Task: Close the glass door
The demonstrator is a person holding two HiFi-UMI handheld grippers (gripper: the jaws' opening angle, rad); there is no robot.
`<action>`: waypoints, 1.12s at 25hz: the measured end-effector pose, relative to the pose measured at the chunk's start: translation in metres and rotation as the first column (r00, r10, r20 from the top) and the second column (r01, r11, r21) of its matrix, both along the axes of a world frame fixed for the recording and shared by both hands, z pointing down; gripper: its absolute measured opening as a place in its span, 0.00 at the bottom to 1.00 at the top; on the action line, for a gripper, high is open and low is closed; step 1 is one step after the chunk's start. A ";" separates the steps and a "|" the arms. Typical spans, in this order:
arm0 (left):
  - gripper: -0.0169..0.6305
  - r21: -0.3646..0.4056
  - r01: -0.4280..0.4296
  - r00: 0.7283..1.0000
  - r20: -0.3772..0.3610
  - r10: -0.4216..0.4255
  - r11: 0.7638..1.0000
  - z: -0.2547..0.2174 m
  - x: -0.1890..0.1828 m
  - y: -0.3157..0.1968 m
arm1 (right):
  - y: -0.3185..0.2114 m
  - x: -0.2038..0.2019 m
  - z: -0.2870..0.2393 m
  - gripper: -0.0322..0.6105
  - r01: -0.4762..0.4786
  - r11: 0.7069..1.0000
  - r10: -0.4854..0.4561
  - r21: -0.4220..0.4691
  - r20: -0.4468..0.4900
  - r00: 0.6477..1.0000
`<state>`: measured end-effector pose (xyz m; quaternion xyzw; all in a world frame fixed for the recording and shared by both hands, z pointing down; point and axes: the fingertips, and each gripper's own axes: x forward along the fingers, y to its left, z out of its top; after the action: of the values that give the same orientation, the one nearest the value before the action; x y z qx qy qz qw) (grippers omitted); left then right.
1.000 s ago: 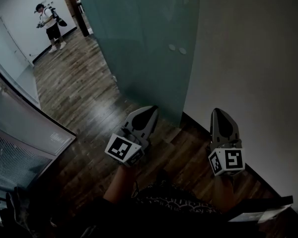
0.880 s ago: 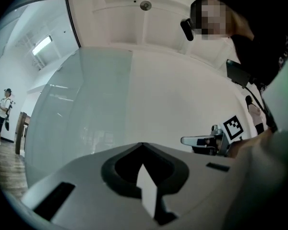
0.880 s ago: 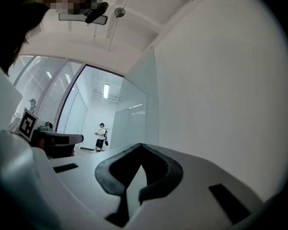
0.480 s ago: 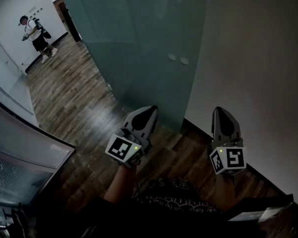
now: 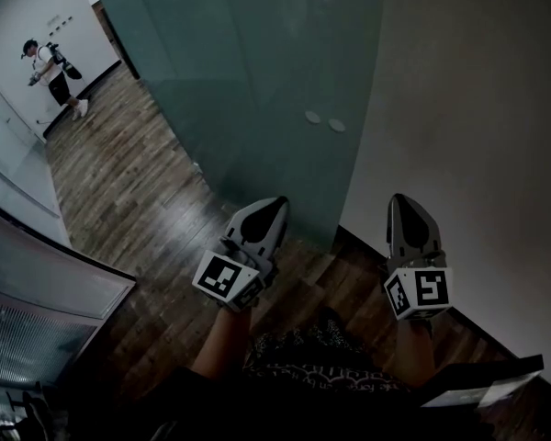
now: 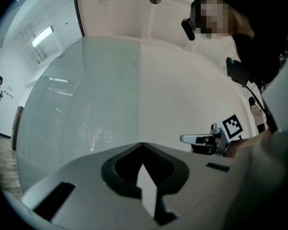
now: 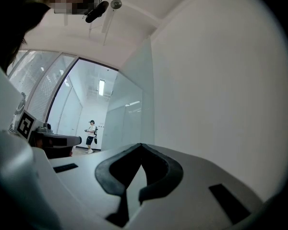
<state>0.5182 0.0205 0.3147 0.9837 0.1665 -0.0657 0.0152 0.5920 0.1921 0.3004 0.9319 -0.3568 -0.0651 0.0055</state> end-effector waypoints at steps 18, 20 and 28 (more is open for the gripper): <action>0.03 0.007 0.092 0.996 0.012 -0.092 0.996 0.002 0.090 -0.019 | -0.036 0.115 0.007 0.05 0.122 0.993 -0.122 0.004 0.019 0.992; 0.03 0.007 0.103 0.995 0.015 -0.104 0.995 0.003 0.092 -0.023 | -0.043 0.121 0.009 0.05 0.154 0.988 -0.154 0.003 0.030 0.988; 0.03 0.014 0.145 0.989 0.040 -0.146 0.989 0.015 0.099 -0.040 | -0.077 0.159 0.045 0.19 0.276 0.961 -0.271 -0.012 0.138 0.953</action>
<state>0.6175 -0.0195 0.3296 0.9945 0.0944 -0.0455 0.0085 0.7508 0.1154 0.3456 0.8756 -0.4828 0.0034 -0.0132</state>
